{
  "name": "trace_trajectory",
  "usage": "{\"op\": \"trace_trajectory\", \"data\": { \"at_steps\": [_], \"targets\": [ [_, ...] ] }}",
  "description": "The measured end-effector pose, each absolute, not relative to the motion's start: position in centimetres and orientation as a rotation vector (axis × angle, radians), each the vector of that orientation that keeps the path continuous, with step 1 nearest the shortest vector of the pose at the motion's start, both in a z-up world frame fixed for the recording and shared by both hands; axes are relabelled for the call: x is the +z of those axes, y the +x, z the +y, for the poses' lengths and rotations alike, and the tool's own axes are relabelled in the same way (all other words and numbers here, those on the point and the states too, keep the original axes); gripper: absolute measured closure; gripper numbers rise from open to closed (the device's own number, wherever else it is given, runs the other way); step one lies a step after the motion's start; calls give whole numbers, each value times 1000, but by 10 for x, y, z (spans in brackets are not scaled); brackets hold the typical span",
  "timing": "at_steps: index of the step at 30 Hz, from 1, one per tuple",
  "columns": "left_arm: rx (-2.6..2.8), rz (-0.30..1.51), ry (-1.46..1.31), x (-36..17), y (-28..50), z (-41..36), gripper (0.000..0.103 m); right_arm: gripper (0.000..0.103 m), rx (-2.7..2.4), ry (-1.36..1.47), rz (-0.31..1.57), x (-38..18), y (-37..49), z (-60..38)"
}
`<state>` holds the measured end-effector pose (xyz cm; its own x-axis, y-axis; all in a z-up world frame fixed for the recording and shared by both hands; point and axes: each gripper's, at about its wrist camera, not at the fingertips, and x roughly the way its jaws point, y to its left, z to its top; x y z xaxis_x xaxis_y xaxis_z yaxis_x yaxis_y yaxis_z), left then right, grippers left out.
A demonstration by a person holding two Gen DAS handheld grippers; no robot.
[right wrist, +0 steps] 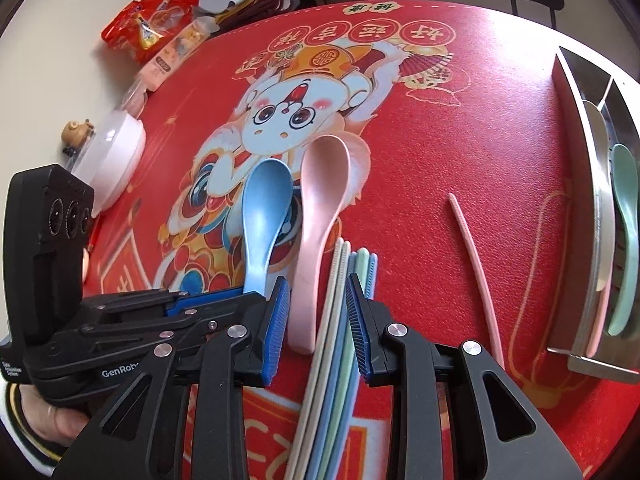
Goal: Organize utensils
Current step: 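Grasp the pink spoon with the right tool while the left tool grasps the blue spoon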
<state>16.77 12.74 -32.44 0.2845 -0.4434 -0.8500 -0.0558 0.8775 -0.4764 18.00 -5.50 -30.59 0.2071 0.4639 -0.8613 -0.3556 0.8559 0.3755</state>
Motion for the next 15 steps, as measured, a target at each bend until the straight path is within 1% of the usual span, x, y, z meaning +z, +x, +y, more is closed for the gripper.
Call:
{"op": "trace_trajectory", "data": {
  "at_steps": [1, 2, 7, 8, 10, 12, 15],
  "targets": [
    [-260, 1269, -463, -325, 168, 131, 91, 74, 574, 102, 1241, -307, 181, -52],
    [-255, 1269, -467, -326, 168, 135, 93, 74, 577, 102, 1246, -309, 183, -49],
    [-226, 1258, -473, -324, 168, 152, 94, 74, 574, 104, 1270, -317, 191, -42],
    [-220, 1255, -470, -324, 168, 155, 94, 80, 574, 110, 1274, -318, 192, -41],
    [-206, 1250, -460, -323, 167, 162, 94, 84, 570, 108, 1279, -321, 194, -39],
    [-192, 1246, -459, -322, 166, 168, 94, 86, 569, 96, 1280, -322, 195, -36],
    [-167, 1240, -457, -322, 164, 180, 94, 86, 572, 80, 1283, -324, 196, -31]
  ]
}}
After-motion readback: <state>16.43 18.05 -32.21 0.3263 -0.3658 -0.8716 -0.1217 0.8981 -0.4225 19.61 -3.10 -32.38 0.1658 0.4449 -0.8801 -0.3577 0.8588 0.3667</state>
